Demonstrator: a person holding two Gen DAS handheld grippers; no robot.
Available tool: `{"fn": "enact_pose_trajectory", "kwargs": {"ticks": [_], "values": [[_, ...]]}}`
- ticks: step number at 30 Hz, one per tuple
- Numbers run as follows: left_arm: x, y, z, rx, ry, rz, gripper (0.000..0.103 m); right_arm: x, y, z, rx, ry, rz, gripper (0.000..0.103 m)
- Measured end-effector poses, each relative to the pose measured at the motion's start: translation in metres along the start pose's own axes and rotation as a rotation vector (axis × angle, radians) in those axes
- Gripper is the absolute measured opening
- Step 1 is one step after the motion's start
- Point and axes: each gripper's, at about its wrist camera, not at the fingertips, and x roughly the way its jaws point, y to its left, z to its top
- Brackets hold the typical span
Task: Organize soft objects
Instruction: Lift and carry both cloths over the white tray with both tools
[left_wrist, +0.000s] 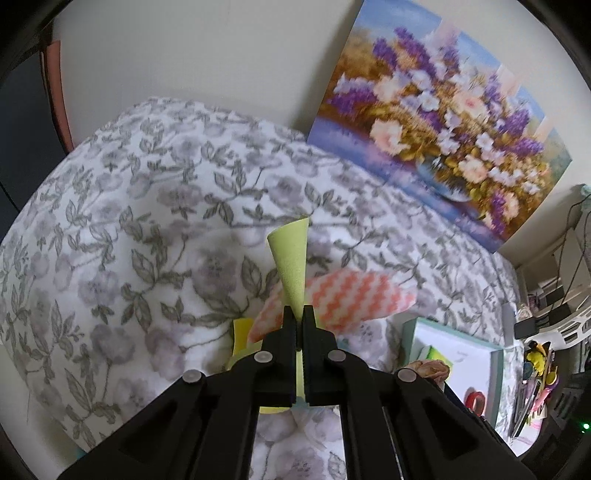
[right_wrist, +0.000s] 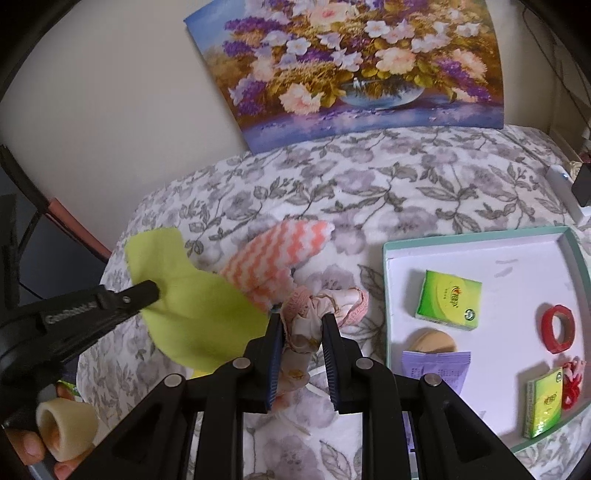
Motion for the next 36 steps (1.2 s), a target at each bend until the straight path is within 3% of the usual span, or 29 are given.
{"fn": "enact_pose_trajectory", "kwargs": {"ticks": [10, 17, 30, 36], "values": [[-0.026, -0.011, 0.001, 0.017, -0.067, -0.042, 0.002, -0.016, -0.013, 0.005, 0.028, -0.033, 0.007, 0.022], [-0.036, -0.038, -0.007, 0.07, -0.095, -0.078, 0.002, -0.028, -0.032, 0.008, 0.055, -0.055, -0.01, 0.022], [-0.023, -0.15, -0.061, 0.287, -0.055, -0.203, 0.002, -0.063, -0.137, 0.009, 0.213, -0.109, -0.173, 0.022], [-0.014, -0.203, -0.071, 0.373, -0.023, -0.249, 0.002, -0.081, -0.185, 0.006, 0.286, -0.132, -0.23, 0.023]]}}
